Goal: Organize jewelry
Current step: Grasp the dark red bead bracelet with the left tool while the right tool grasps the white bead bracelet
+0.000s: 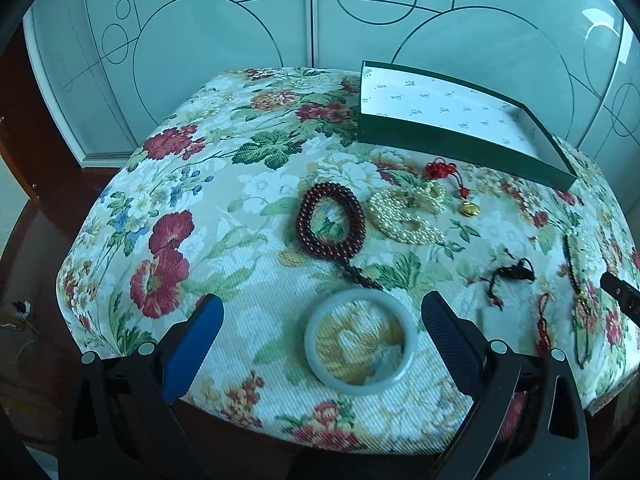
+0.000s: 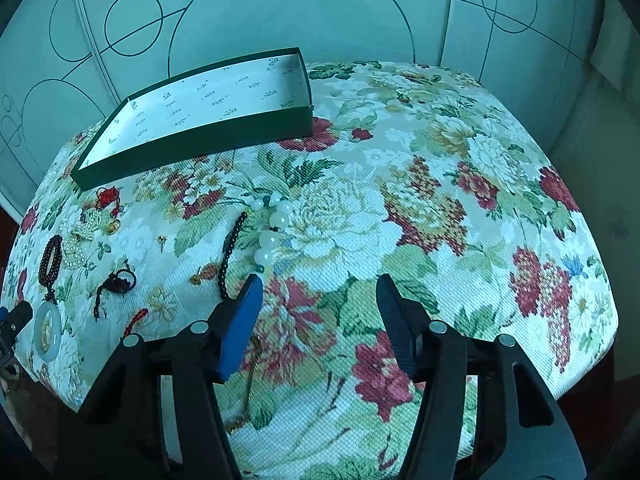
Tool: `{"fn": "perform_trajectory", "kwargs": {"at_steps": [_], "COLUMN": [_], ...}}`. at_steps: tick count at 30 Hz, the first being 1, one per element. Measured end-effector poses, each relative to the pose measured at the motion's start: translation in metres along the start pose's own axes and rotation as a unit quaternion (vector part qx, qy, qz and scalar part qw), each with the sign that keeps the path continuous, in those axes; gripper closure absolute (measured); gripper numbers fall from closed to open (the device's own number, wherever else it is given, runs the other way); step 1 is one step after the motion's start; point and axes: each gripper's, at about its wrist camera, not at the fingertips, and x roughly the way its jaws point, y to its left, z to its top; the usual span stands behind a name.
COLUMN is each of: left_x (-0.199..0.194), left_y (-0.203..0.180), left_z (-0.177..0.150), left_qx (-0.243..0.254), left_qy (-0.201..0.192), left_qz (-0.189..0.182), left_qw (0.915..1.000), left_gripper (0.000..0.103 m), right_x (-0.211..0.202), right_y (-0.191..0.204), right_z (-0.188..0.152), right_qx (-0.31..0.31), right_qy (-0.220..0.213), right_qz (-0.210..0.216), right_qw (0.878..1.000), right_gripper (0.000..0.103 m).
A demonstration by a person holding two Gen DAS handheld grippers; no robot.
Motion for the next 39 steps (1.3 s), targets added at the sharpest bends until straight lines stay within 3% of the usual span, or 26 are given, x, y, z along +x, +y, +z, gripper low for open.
{"fn": "perform_trajectory", "kwargs": {"at_steps": [5, 14, 18, 39], "left_x": [0.011, 0.024, 0.026, 0.053], "left_y": [0.005, 0.006, 0.006, 0.014], "left_z": [0.006, 0.005, 0.005, 0.025], "left_qx": [-0.002, -0.006, -0.007, -0.044], "left_qy": [0.003, 0.014, 0.014, 0.036], "left_qz": [0.008, 0.007, 0.007, -0.038], "left_qw": [1.0, 0.9999, 0.9999, 0.9977], "left_gripper": [0.005, 0.005, 0.005, 0.005], "right_x": [0.019, 0.036, 0.036, 0.027], "right_y": [0.008, 0.021, 0.023, -0.017], "right_z": [0.012, 0.022, 0.021, 0.017], "right_qx": [0.001, -0.007, -0.016, 0.031], "right_qy": [0.01, 0.01, 0.0, -0.014], "right_qz": [0.011, 0.007, -0.01, 0.004], "right_qw": [1.0, 1.0, 1.0, 0.999], "right_gripper": [0.06, 0.065, 0.089, 0.089]}}
